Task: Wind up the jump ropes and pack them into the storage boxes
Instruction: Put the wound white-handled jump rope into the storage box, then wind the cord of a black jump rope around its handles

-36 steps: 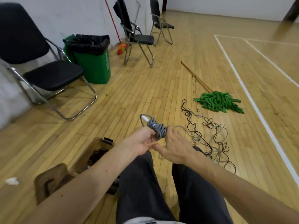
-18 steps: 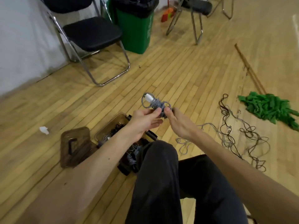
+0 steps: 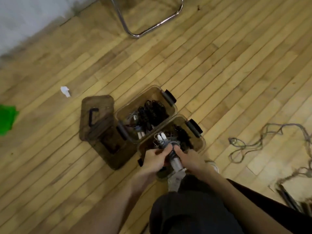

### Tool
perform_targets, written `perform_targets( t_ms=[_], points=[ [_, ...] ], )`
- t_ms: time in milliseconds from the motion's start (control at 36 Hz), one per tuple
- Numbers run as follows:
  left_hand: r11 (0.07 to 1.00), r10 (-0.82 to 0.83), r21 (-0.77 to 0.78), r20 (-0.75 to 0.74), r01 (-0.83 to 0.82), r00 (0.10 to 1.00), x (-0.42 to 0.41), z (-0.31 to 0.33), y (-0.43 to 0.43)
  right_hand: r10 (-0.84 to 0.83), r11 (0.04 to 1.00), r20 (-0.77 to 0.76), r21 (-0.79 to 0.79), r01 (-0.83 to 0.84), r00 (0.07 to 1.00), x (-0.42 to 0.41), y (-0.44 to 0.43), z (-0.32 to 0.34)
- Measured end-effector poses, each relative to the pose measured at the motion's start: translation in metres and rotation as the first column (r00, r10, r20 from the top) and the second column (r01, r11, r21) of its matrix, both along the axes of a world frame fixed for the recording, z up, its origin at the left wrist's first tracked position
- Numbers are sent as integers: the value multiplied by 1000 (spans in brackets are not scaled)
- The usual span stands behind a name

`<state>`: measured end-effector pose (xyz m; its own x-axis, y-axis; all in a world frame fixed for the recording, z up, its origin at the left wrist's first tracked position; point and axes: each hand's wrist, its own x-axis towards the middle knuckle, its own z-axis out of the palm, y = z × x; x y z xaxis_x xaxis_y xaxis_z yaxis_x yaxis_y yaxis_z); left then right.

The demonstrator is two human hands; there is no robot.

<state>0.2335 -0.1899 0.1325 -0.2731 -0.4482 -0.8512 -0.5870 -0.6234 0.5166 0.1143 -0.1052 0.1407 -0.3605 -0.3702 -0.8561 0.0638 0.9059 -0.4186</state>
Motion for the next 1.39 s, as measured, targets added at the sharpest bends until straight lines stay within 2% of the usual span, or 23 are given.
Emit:
perform_targets(
  t_ms=[56,139,194,278,333,389,500,667,778,861,889,1000,1056,1111,1167,1222,1306,1389],
  points=[
    [997,-22,-72,109,30,994,2,-25,5,-5,995,-142,-97,-9,990,5,6,-30],
    [988,-55,-126,227,85,972,2,-55,7,126,971,-239,-170,-169,963,7,-1,-52],
    [983,-76,-135,296,120,952,7,-73,3,236,947,-229,-162,-276,944,10,-11,-65],
    [976,-86,-158,364,152,928,15,-100,-6,287,942,-149,-133,-307,946,16,-24,-85],
    [955,-137,-182,431,235,892,15,-114,-13,322,932,-125,-131,-337,939,21,-31,-97],
    [904,-231,-200,518,379,823,10,-121,-16,357,920,-123,-122,-371,926,25,-36,-103],
    [737,-393,-205,645,644,655,1,-122,-13,402,903,-111,-120,-413,909,25,-39,-122],
    [578,-503,-164,700,800,507,-3,-121,-18,432,892,-58,-117,-436,900,18,-40,-144],
    [591,-483,-192,694,783,534,-5,-104,-26,477,867,-49,-139,-479,878,15,-39,-137],
    [554,-546,-143,681,820,487,-9,-82,-33,471,868,-79,-137,-478,878,3,-31,-114],
    [531,-563,-128,685,838,462,-11,-74,-36,467,872,-80,-123,-474,881,-2,-28,-106],
    [331,-606,-175,713,927,351,-40,-9,-40,476,873,-155,-34,-486,866,-40,-4,-39],
    [304,-640,-287,644,908,418,-64,32,-37,458,879,-226,-27,-475,860,-66,18,9],
    [369,-697,-405,474,836,538,-94,74,-26,393,907,-287,-34,-419,874,-93,44,60],
    [391,-748,-509,309,767,587,-127,119,-3,239,957,-337,-74,-279,911,-118,82,110],
    [364,-788,-613,198,701,583,-157,162,29,37,983,-352,-153,-97,935,-138,125,157],
    [417,-822,-687,-6,595,569,-196,209,91,-226,950,-346,-284,128,910,-157,199,212],
    [368,-887,-707,-70,604,457,-227,225,168,-457,857,-314,-406,317,832,-162,286,233]
  ],
)
